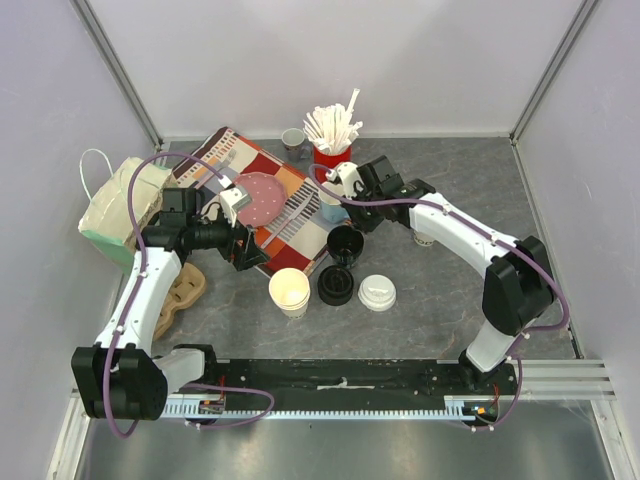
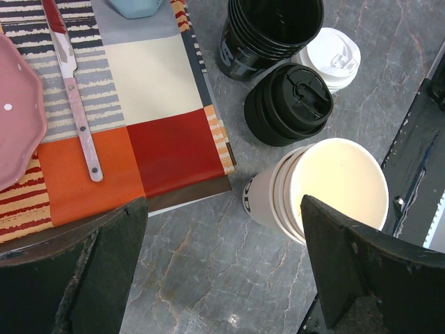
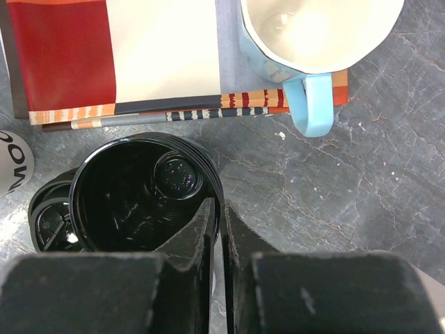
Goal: Pack the takeout coffee
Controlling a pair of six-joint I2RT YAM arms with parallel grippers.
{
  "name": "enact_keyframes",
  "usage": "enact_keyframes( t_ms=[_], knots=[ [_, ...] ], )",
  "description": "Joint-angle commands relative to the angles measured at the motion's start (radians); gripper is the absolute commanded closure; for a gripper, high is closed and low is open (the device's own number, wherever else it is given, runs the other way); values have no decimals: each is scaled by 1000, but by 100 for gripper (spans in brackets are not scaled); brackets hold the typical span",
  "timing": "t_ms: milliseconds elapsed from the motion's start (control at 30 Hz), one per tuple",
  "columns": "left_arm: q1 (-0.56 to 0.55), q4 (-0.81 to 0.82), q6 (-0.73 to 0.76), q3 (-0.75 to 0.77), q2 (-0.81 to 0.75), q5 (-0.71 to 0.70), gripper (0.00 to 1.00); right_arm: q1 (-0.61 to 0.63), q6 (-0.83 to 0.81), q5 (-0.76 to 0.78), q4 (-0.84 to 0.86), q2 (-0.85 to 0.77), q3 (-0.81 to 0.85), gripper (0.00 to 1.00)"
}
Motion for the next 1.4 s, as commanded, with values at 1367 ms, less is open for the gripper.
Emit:
enact_keyframes(
  t_ms=[1367],
  knots=[
    [-5, 4, -6, 35, -13, 48, 3, -12, 64, -27, -47, -63, 116, 100]
  ],
)
